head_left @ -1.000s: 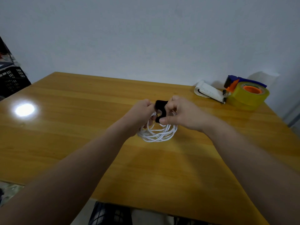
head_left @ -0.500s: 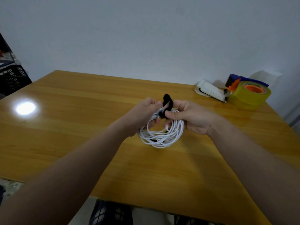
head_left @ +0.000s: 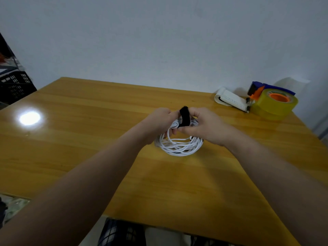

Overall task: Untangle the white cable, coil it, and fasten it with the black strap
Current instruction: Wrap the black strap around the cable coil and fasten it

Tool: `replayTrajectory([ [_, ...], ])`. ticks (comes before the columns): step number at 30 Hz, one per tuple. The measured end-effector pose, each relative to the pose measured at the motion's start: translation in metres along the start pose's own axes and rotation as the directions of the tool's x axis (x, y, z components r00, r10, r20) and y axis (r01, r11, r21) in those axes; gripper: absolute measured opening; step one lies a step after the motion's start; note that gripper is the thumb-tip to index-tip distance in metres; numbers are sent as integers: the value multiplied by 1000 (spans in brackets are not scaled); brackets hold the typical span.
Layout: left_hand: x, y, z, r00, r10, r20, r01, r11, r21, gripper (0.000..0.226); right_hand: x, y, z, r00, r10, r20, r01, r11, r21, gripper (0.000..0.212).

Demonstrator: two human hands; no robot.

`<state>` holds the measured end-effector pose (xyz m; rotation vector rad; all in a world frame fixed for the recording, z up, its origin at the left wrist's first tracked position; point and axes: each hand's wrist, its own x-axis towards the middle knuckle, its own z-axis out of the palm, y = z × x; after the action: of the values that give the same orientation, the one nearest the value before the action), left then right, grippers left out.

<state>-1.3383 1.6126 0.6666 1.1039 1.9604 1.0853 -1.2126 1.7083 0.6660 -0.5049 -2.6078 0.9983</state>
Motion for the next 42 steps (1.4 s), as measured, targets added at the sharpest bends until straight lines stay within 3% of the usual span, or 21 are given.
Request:
replayTrajectory([
  [3,-1,4,0,999,20,39,-20,1000,-10,41,-1,3,3,993,2,-119,-6,999,-31,30],
  [8,-2,6,-2,996,-55,64,62,992,-108,46,-3,0,5,994,17,-107,-11,999,51,43],
  [11,-6,5,-4,987,-126,101,134,988,-74,51,-4,1,9,991,-4,-137,15,997,74,41],
  [15,-12,8,-5,988,-119,99,122,992,-24,49,-6,7,19,968,-30,-249,55,994,96,38],
  [22,-9,10,-3,987,-150,51,157,973,-168,52,-7,11,28,920,-46,-388,108,985,138,41],
  [29,-3,0,-1,998,42,-36,-48,986,-161,41,-8,13,21,940,-27,-341,146,933,328,21],
  [33,-1,-8,0,985,168,-37,-172,968,-185,43,-9,21,27,926,5,-377,132,932,337,19],
  [37,2,-8,-5,998,39,55,-19,943,-332,31,-9,27,37,866,-24,-500,169,954,247,20],
  [42,3,-15,-18,950,123,287,-14,935,-355,31,-11,27,42,851,8,-525,170,942,291,21],
])
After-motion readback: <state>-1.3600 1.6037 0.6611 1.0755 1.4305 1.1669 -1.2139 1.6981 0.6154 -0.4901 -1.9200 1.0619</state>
